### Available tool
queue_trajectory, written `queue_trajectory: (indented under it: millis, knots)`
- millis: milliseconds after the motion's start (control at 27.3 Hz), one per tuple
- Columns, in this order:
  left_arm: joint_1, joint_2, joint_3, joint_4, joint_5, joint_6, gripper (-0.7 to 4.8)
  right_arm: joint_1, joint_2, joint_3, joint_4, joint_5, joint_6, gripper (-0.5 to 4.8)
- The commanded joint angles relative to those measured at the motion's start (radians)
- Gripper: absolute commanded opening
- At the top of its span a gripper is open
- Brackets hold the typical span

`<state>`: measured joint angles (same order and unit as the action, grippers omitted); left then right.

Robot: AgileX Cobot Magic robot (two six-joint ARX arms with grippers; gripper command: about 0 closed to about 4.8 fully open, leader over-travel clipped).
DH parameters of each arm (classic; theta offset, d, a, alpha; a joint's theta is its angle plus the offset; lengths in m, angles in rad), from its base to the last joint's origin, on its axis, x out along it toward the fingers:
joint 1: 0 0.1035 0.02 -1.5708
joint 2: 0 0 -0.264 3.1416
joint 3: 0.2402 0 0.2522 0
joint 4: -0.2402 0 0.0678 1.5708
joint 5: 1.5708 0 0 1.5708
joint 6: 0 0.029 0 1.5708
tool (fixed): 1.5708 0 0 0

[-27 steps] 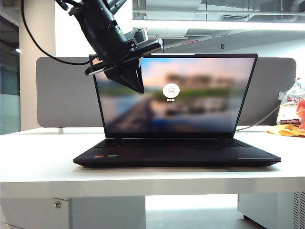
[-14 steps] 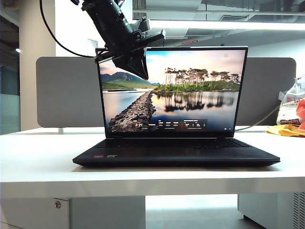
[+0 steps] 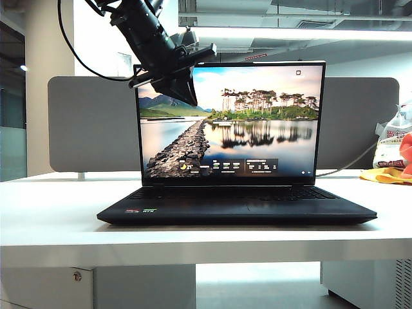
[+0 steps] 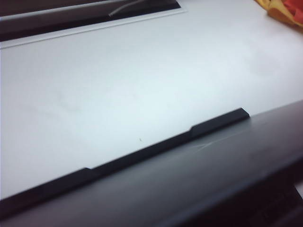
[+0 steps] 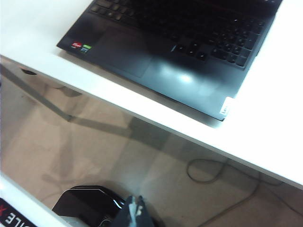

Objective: Open the lid of the laptop and use the keypad to enter the password "123".

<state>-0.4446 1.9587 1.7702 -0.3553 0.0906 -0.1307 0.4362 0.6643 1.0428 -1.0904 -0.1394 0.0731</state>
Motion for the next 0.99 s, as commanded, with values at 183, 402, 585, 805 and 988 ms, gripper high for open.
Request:
queue_trajectory:
  millis: [183, 402, 585, 805, 988]
  knots:
    - [0.014, 0.001, 0.011, 0.179, -0.044, -0.001, -0.05, 0.000, 0.000, 0.005, 0.013, 0.014, -0.002, -0.05]
    - [0.043, 0.013, 0.011, 0.201, -0.043, -0.022, -0.05, 0.000, 0.000, 0.004, -0.001, 0.021, 0.004, -0.05]
    - [0.064, 0.043, 0.053, 0.213, -0.040, -0.027, -0.05, 0.000, 0.000, 0.004, -0.006, 0.034, 0.005, -0.05]
    - [0.064, 0.152, 0.244, 0.101, -0.016, -0.027, -0.06, 0.000, 0.000, 0.004, -0.014, 0.037, 0.006, -0.05]
    - [0.064, 0.153, 0.247, 0.089, 0.008, -0.027, -0.06, 0.000, -0.001, 0.004, -0.027, 0.037, 0.028, -0.05]
